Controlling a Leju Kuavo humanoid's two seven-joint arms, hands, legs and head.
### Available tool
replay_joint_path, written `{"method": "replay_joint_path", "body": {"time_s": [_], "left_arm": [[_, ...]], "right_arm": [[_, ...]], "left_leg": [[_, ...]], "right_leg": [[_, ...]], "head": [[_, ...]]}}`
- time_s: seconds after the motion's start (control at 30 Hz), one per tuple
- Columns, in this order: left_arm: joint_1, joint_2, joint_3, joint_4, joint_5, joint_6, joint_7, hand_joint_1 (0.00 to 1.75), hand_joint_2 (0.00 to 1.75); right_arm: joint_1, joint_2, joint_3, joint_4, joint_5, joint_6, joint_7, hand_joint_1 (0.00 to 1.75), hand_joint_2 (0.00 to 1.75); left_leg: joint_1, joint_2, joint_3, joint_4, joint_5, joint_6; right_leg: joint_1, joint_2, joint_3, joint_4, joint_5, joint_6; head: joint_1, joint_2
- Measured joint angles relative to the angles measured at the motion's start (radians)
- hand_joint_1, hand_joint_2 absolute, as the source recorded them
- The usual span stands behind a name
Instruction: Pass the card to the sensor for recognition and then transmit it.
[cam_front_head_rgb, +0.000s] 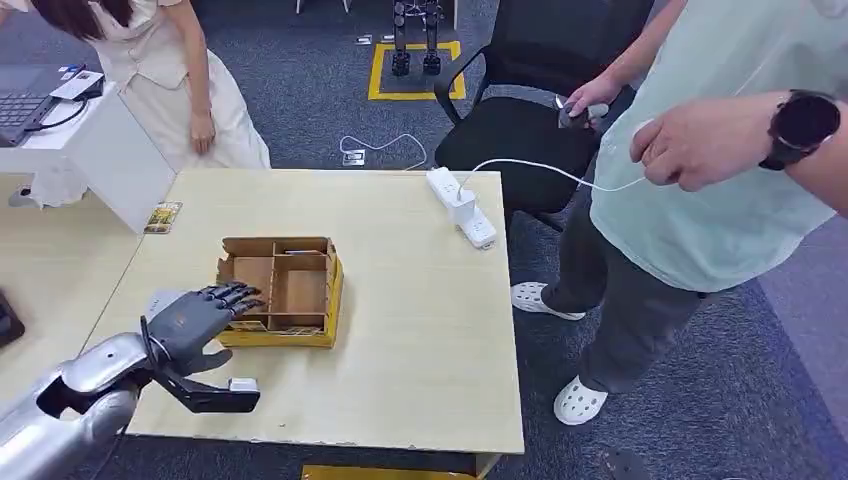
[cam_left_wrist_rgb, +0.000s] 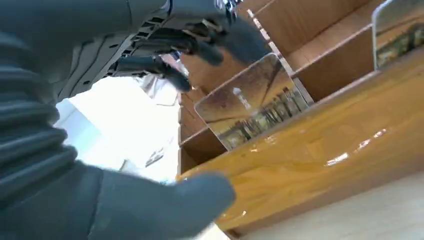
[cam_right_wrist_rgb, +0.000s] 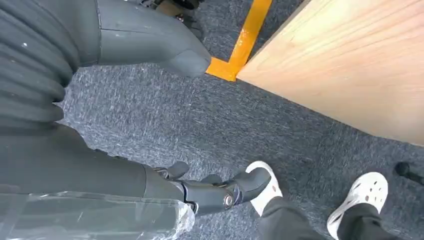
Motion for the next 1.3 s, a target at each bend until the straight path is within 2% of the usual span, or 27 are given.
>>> {"method": "replay_joint_path", "body": {"time_s": [0.17, 0.27, 0.47, 0.57, 0.6, 0.7, 0.77, 0.83, 0.97, 1.1, 1.3], "left_arm": [[-0.002, -0.007, -0.001, 0.005, 0.006, 0.0, -0.002, 1.43, 1.75], [-0.003, -0.008, -0.001, 0.005, 0.009, 0.0, -0.002, 1.5, 1.75], [-0.002, -0.012, -0.001, 0.005, 0.017, 0.001, -0.002, 1.48, 1.75], [-0.001, -0.012, -0.001, 0.005, 0.018, 0.001, -0.002, 1.62, 1.75], [-0.001, -0.012, -0.001, 0.005, 0.02, 0.001, -0.002, 1.75, 1.75], [0.001, -0.015, -0.001, 0.005, 0.025, 0.008, -0.008, 1.75, 1.75], [0.005, -0.018, -0.001, 0.005, 0.029, 0.027, -0.019, 1.75, 1.75], [0.01, -0.022, 0.005, 0.005, 0.039, 0.079, -0.011, 1.75, 1.75], [-0.018, -0.044, 0.079, 0.004, -0.012, 0.185, 0.023, 1.75, 1.75], [-0.096, -0.065, 0.154, 0.005, -0.088, 0.228, 0.04, 1.75, 1.75], [-0.159, -0.086, 0.192, 0.022, -0.138, 0.287, 0.043, 1.75, 1.75]], "right_arm": [[-0.007, 0.0, -0.003, 0.0, 0.0, -0.002, -0.005, 0.0, 1.75], [-0.011, 0.0, -0.008, -0.001, 0.003, -0.002, -0.005, 0.0, 1.75], [-0.015, 0.0, -0.018, -0.001, 0.009, 0.006, -0.005, 0.0, 1.75], [-0.015, 0.0, -0.019, -0.001, 0.01, 0.007, -0.005, 0.0, 1.75], [-0.016, 0.0, -0.019, -0.001, 0.01, 0.008, -0.005, 0.0, 1.75], [-0.017, 0.0, -0.02, -0.001, 0.015, 0.01, -0.007, 0.0, 1.75], [-0.018, 0.0, -0.021, -0.001, 0.018, 0.013, -0.007, 0.0, 1.75], [-0.018, 0.0, -0.022, -0.001, 0.02, 0.016, -0.006, 0.0, 1.75], [-0.009, 0.001, -0.022, -0.014, 0.02, 0.029, 0.002, 0.0, 1.75], [-0.001, 0.003, -0.022, -0.026, 0.017, 0.025, 0.005, 0.0, 1.75], [0.007, 0.006, -0.022, -0.027, 0.005, 0.023, 0.005, 0.0, 1.75]], "left_leg": [[0.0, 0.0, 0.0, 0.0, 0.0, 0.0], [0.0, 0.0, 0.0, 0.0, 0.0, 0.0], [0.0, 0.0, 0.0, 0.0, 0.0, 0.0], [0.0, 0.0, 0.0, 0.0, 0.0, 0.0], [0.0, 0.0, 0.0, 0.0, 0.0, 0.0], [0.0, 0.0, 0.0, 0.0, 0.0, 0.0], [0.0, 0.0, 0.0, 0.0, 0.0, 0.0], [0.0, 0.0, 0.0, 0.0, 0.001, 0.0], [0.0, -0.001, 0.0, 0.0, 0.001, 0.0], [0.0, -0.001, 0.0, 0.0, 0.001, 0.0], [0.0, -0.001, 0.0, 0.0, 0.001, 0.0]], "right_leg": [[0.0, 0.0, 0.0, 0.0, 0.0, 0.0], [0.0, 0.0, 0.0, 0.0, 0.0, 0.0], [0.0, 0.0, 0.0, 0.0, 0.0, 0.0], [0.0, 0.0, 0.0, 0.0, 0.0, 0.0], [0.0, 0.0, 0.0, 0.0, 0.0, 0.0], [0.0, 0.0, 0.0, 0.0, 0.0, 0.0], [0.0, 0.0, 0.0, 0.0, 0.0, 0.0], [0.0, 0.0, 0.0, 0.0, 0.0, 0.0], [0.0, -0.001, 0.0, 0.0, 0.0, 0.0], [0.0, -0.001, 0.0, 0.001, 0.001, -0.001], [0.0, -0.001, 0.0, 0.001, 0.001, -0.001]], "head": [[0.0, 0.0], [0.0, 0.0], [0.0, 0.0], [0.0, 0.0], [0.0, 0.0], [0.0, 0.0], [0.0, 0.0], [0.0, 0.0], [0.0, 0.0], [0.0, 0.0], [0.001, 0.0]]}}
